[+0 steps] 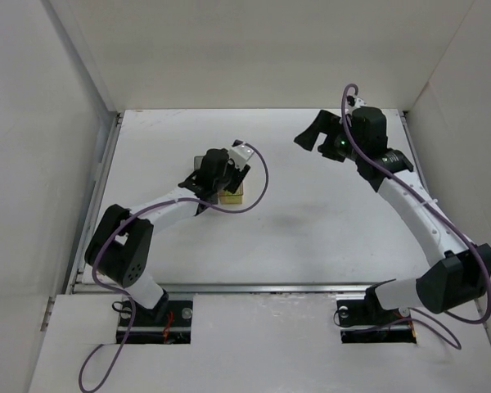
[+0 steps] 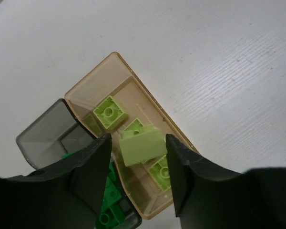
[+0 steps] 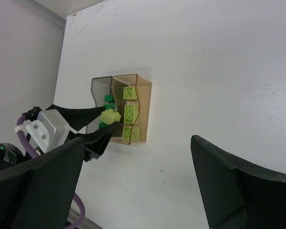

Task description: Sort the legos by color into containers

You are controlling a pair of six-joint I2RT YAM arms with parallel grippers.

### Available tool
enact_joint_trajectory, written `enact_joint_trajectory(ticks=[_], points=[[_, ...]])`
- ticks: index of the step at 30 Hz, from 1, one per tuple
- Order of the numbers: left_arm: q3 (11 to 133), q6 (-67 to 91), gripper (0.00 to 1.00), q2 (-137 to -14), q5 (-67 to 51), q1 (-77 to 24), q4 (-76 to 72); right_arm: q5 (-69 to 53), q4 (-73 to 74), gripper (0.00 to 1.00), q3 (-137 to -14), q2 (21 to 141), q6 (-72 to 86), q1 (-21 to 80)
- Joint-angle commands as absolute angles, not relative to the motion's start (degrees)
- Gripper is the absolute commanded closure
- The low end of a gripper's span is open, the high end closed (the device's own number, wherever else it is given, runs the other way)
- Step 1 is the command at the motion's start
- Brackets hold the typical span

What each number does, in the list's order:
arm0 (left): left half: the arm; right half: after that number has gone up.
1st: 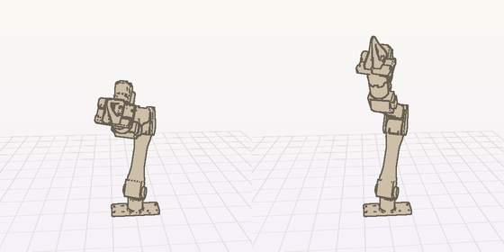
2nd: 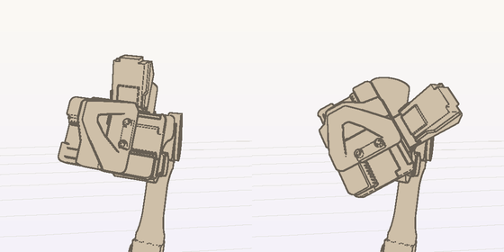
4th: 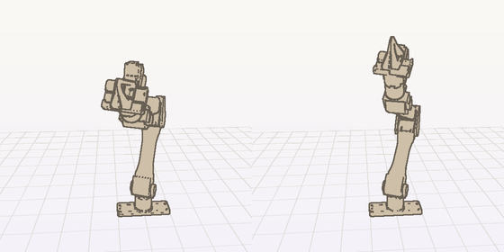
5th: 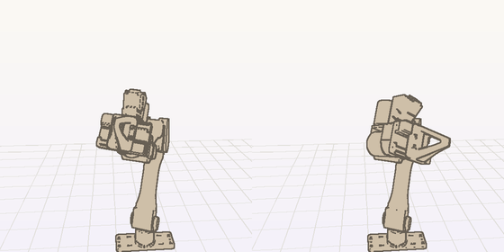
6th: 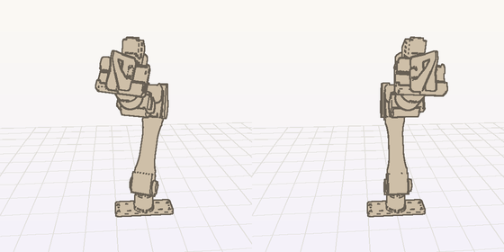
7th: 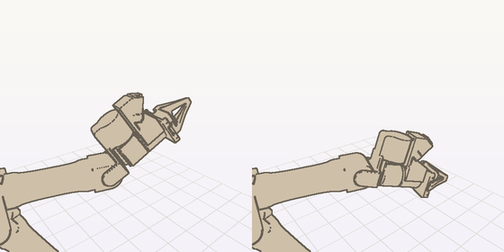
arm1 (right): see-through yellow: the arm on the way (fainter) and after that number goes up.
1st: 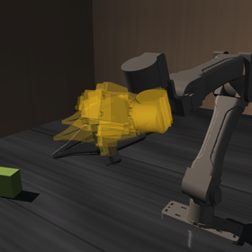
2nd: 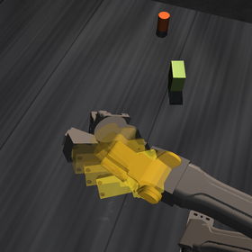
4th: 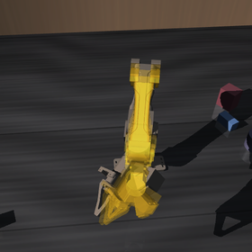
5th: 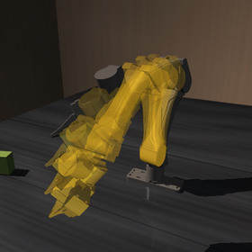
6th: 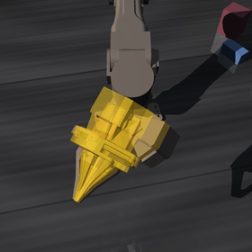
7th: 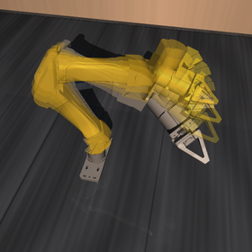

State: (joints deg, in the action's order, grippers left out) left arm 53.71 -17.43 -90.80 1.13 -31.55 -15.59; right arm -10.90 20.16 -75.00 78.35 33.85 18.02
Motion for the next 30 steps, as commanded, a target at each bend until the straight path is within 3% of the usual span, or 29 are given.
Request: enact_joint_trajectory(ticks=[1, 3, 6, 10, 14, 21, 24, 30], points=[[55.5, -16.4, 0.51, -89.7, 0.5, -31.8, -15.9, -9.1, 20.0, 0.03, -75.0, 76.3, 31.6, 18.0], [55.5, -15.8, 0.15, -89.7, -0.1, -31.8, -15.9, -9.1, 20.7, 0.03, -75.0, 75.7, 31.1, 18.0], [55.5, -14.2, 0.00, -88.4, 1.0, -32.4, -15.3, -8.5, 22.1, 0.03, -76.2, 75.1, 30.6, 18.0], [58.0, -8.7, 0.00, -86.4, 20.2, -32.4, -13.9, -5.1, 25.6, 0.01, -76.8, 71.9, 29.4, 18.0], [60.6, -7.6, 0.00, -82.9, 29.3, -33.0, -11.2, 4.7, 28.5, 0.00, -73.6, 64.8, 28.1, 18.0], [61.3, -9.3, 0.00, -77.4, 53.9, -25.3, -8.2, 34.5, 33.1, 0.00, -65.2, 47.8, 28.1, 18.0], [55.2, -11.4, 0.00, -71.2, 58.0, -23.7, -9.1, 41.6, 31.0, 0.00, -62.6, 40.8, 26.3, 18.0], [41.7, -4.4, 0.00, -60.2, 60.4, -23.2, -3.8, 39.4, 28.6, 0.00, -59.8, 34.8, 19.4, 18.0]])
